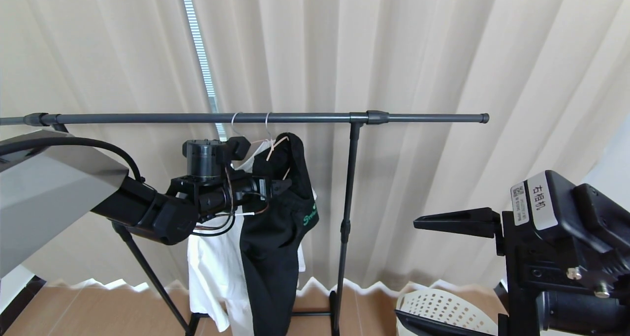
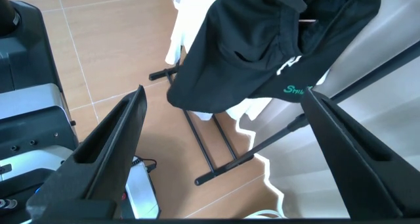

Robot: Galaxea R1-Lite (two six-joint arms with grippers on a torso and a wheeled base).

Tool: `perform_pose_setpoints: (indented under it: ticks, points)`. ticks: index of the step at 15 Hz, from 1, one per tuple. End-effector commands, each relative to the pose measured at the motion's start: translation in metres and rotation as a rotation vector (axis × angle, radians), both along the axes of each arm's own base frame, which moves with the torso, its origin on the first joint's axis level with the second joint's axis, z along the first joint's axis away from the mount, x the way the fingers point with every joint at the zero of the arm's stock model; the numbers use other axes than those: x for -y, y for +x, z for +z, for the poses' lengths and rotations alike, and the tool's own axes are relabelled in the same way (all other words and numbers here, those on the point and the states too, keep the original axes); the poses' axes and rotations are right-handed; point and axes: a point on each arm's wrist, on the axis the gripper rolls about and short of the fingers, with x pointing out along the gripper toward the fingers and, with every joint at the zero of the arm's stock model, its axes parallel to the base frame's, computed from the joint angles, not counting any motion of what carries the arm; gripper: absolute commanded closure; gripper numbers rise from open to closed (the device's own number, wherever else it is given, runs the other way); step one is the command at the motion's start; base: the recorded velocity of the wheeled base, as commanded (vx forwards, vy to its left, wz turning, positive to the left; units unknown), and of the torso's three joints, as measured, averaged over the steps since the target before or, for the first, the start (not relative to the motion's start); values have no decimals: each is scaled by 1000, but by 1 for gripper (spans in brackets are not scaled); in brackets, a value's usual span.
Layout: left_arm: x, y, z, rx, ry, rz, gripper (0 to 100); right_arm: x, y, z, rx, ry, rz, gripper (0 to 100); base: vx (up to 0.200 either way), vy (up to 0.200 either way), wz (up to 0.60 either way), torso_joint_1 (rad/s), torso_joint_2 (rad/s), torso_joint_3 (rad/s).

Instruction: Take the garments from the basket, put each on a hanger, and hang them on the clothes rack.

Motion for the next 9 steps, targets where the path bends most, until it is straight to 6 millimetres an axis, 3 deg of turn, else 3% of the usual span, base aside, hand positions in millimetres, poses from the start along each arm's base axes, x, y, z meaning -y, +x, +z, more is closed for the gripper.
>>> perform_pose_setpoints:
  ticks: [1,4,9]
  points:
    - [-2,-6,14,27,-10,1,0,0,0,0,2,1,1,0,0,0,0,0,0,0]
    - [-8,-25,29,43,-16,-2,0,7,-1,6,19,24,-19,0,0,0,0,0,0,0]
    - [-19,-73,60,94,-20,-20,0,10,-3,10,32,39,-21,0,0,0,0,0,0,0]
